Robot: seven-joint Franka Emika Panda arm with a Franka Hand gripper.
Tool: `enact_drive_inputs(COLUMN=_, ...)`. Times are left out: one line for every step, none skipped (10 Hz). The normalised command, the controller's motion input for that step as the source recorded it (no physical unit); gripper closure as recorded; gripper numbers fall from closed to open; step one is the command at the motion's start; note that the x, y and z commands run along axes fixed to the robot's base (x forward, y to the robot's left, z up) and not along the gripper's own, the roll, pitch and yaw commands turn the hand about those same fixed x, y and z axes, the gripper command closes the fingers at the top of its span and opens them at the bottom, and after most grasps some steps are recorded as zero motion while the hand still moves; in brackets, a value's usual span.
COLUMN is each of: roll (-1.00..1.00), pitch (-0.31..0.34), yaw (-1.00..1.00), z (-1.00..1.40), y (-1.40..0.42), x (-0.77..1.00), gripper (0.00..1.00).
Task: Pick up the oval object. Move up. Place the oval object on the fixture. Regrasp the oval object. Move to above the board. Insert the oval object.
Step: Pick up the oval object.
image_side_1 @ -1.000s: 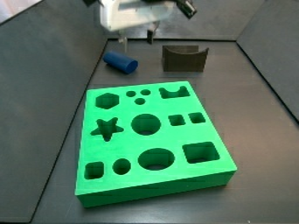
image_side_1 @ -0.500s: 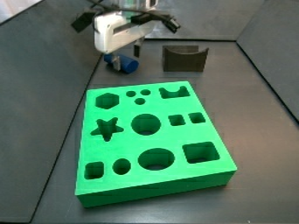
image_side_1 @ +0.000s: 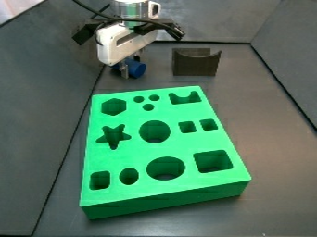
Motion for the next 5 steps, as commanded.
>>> enact_drive_inputs(roll=0.00, pitch=0.000, yaw=0.00, z=0.00, y=0.00, x=0.00, gripper=1.00)
enact_drive_inputs(roll=0.00, pitch=0.000, yaw=0.00, z=0.00, y=0.00, x=0.00, gripper=1.00)
enact_drive_inputs(roll=0.00, pitch=0.000, yaw=0.00, z=0.00, y=0.00, x=0.00, gripper=1.00)
enact_drive_inputs(roll=0.00, pitch=0.000, yaw=0.00, z=0.00, y=0.00, x=0.00, gripper=1.00)
enact_drive_inputs(roll=0.00, pitch=0.000, yaw=0.00, z=0.00, y=0.00, x=0.00, gripper=1.00)
